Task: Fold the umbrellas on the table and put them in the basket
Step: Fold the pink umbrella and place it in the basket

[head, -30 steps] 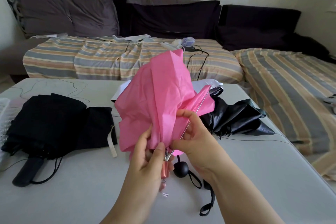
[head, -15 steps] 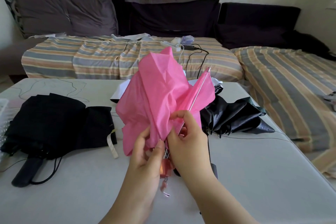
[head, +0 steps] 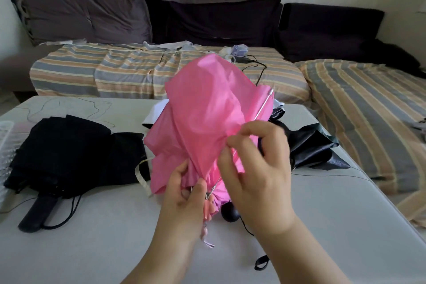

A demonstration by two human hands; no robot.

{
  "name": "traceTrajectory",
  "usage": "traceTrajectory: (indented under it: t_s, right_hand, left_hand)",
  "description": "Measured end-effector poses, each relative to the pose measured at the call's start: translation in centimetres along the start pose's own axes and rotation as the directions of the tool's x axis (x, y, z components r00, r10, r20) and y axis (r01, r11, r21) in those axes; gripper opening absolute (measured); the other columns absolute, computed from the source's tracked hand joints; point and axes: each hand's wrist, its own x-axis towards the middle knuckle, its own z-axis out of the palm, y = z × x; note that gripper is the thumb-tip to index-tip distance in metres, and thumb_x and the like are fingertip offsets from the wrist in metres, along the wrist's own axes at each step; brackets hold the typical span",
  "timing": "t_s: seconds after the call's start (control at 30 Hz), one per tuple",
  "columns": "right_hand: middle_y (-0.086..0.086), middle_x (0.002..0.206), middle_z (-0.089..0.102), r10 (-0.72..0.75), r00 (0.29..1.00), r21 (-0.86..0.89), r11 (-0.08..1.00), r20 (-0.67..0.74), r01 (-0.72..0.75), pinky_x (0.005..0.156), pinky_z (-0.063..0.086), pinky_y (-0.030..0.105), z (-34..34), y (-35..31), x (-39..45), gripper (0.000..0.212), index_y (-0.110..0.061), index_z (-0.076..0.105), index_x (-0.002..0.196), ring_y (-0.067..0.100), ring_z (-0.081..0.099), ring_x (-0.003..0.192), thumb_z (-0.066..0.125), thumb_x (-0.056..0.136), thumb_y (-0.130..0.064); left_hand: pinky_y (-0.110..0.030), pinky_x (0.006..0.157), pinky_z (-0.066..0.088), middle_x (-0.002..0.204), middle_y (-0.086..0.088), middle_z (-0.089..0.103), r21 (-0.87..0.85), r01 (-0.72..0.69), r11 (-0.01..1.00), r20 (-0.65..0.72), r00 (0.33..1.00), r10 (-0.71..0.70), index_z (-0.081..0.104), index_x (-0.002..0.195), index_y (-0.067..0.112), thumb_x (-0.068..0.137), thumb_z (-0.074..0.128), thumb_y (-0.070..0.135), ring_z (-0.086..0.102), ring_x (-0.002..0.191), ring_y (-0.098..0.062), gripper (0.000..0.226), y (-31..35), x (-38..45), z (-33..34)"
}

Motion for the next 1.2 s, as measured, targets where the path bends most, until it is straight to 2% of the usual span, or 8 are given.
traceTrajectory:
  t_s: [0.13, 0.37, 0.6, 0.8, 0.9, 1.0, 1.07, 1.2]
  right_hand:
    - [0.003, 0.094, 0.058, 0.134, 0.989, 0.158, 0.977, 0.067, -0.143, 0.079, 0.044, 0.019, -0.7, 0.3, 0.5, 0.011, -0.013, 0.050, 0.092, 0.014, 0.055, 0.086, 0.055, 0.087, -0.006]
    - [-0.018, 0.108, 0.046, 0.562, 0.703, 0.103, 0.745, 0.436, -0.659, 0.085, 0.033, 0.003, -1.2, 2.7, 0.2, 0.051, -0.037, 0.045, 0.114, -0.004, 0.045, 0.102, 0.076, 0.075, -0.028]
    - [-0.002, 0.084, 0.044, 0.517, 0.836, -0.060, 0.855, 0.182, -0.516, 0.074, 0.038, 0.031, 0.7, 2.3, 1.4, 0.019, -0.016, 0.055, 0.078, 0.020, 0.044, 0.083, 0.069, 0.081, -0.030]
    - [-0.003, 0.071, 0.040, 0.323, 0.938, 0.160, 0.927, 0.125, -0.340, 0.054, 0.037, 0.013, -1.9, 1.4, 0.9, 0.020, -0.010, 0.044, 0.071, 0.004, 0.041, 0.062, 0.054, 0.087, -0.005]
    - [0.002, 0.062, 0.041, 0.788, 0.484, 0.555, 0.225, 0.380, -0.801, 0.057, 0.047, 0.020, -1.7, 1.5, -0.1, 0.023, -0.011, 0.042, 0.074, 0.009, 0.043, 0.060, 0.046, 0.094, 0.000]
    - [0.007, 0.075, 0.064, 0.693, 0.139, 0.596, -0.479, 0.708, -0.645, 0.071, 0.059, 0.035, -1.2, 2.4, -0.4, 0.022, -0.009, 0.053, 0.087, 0.019, 0.065, 0.072, 0.039, 0.102, -0.016]
    - [0.010, 0.096, 0.072, 0.633, 0.134, 0.498, -0.442, 0.763, -0.746, 0.085, 0.057, 0.042, -1.0, 2.2, -0.3, 0.034, -0.007, 0.057, 0.109, 0.023, 0.071, 0.089, 0.044, 0.098, -0.037]
    - [-0.003, 0.099, 0.072, 0.561, 0.260, 0.246, 0.103, 0.786, -0.964, 0.084, 0.054, 0.027, -0.7, -0.6, -0.8, 0.037, -0.019, 0.057, 0.111, 0.008, 0.069, 0.095, 0.076, 0.080, -0.030]
  left_hand:
    - [-0.017, 0.034, 0.037, 0.041, -0.001, 0.049, -0.014, 0.058, 0.998, -0.032, 0.998, -0.059, 0.055, 0.105, 0.024, 0.097, 0.046, 0.005, 0.048, 0.032, -0.012, 0.023, 0.0, 0.3, -0.4]
    - [-0.023, 0.038, 0.039, 0.050, -0.007, 0.053, 0.019, 0.048, 0.999, -0.072, 0.996, -0.046, 0.055, 0.109, 0.031, 0.096, 0.048, 0.005, 0.047, 0.041, -0.019, 0.031, -0.3, 0.6, -1.3]
    - [-0.026, 0.041, 0.039, 0.049, -0.006, 0.053, 0.083, 0.043, 0.996, 0.016, 0.999, -0.044, 0.054, 0.114, 0.028, 0.097, 0.046, 0.005, 0.050, 0.045, -0.019, 0.029, -1.1, 0.0, -0.3]
    - [-0.021, 0.041, 0.037, 0.051, -0.004, 0.054, -0.110, 0.117, 0.987, -0.097, 0.987, -0.128, 0.057, 0.106, 0.018, 0.097, 0.046, 0.002, 0.049, 0.036, -0.014, 0.021, -0.2, 1.3, -1.3]
    - [-0.018, 0.035, 0.034, 0.062, -0.006, 0.056, -0.194, 0.131, 0.972, -0.094, 0.984, -0.151, 0.056, 0.109, 0.022, 0.097, 0.048, 0.007, 0.051, 0.041, -0.015, 0.021, 0.3, 1.5, -1.7]
    - [-0.017, 0.033, 0.031, 0.065, -0.003, 0.059, -0.232, 0.129, 0.964, -0.070, 0.986, -0.148, 0.057, 0.114, 0.024, 0.096, 0.051, 0.012, 0.053, 0.046, -0.015, 0.023, 0.6, 1.1, -1.4]
    - [-0.020, 0.036, 0.036, 0.063, -0.003, 0.059, -0.248, 0.115, 0.962, -0.044, 0.991, -0.129, 0.056, 0.117, 0.019, 0.095, 0.052, 0.011, 0.054, 0.045, -0.014, 0.023, 0.6, 0.9, -1.2]
    - [-0.024, 0.044, 0.047, 0.069, -0.007, 0.066, -0.225, 0.091, 0.970, -0.006, 0.995, -0.095, 0.055, 0.119, 0.016, 0.095, 0.052, 0.011, 0.059, 0.049, -0.016, 0.025, 0.6, 0.7, -0.9]
